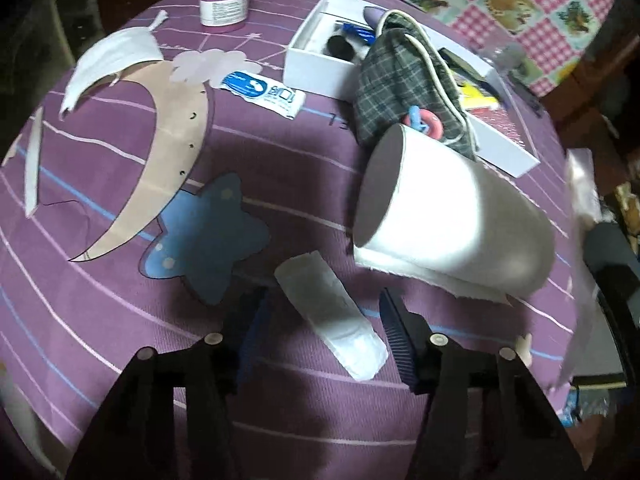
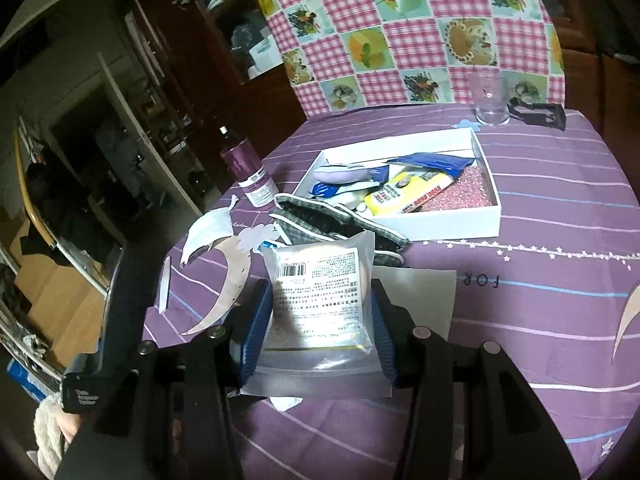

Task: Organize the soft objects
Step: 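Lift the clear bag with the right tool while the left tool grasps the white strip, then carry the clear bag with the right tool while the left tool carries the white strip to the box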

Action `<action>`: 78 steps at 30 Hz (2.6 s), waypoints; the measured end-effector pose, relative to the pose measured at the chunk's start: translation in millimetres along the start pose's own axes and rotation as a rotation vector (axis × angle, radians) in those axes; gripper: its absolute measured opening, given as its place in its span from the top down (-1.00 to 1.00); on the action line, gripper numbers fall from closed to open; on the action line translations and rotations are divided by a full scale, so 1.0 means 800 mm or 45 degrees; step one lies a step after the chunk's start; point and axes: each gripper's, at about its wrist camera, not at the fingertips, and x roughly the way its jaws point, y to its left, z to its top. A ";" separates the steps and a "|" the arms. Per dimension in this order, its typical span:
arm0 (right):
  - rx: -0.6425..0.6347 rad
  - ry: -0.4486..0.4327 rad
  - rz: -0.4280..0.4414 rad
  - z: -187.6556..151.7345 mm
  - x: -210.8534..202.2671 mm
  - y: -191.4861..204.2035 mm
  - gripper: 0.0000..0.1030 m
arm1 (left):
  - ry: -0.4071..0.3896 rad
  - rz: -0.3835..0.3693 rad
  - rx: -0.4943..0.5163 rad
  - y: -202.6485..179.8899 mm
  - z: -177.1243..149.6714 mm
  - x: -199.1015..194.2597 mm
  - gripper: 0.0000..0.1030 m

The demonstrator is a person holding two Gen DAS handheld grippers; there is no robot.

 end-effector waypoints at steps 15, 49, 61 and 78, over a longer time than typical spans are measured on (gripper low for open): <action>-0.008 -0.017 -0.051 -0.001 -0.005 -0.001 0.04 | -0.132 0.211 0.003 -0.007 -0.010 0.003 0.75; 0.156 0.026 0.009 0.053 0.016 -0.025 0.04 | -0.320 0.068 0.183 -0.040 0.065 -0.082 0.76; 0.210 0.061 -0.089 0.100 0.050 -0.058 0.04 | -0.260 0.031 0.189 -0.041 0.124 -0.039 0.76; 0.457 0.013 -0.116 0.164 0.134 -0.116 0.02 | -0.507 0.058 0.237 -0.054 0.219 -0.012 0.76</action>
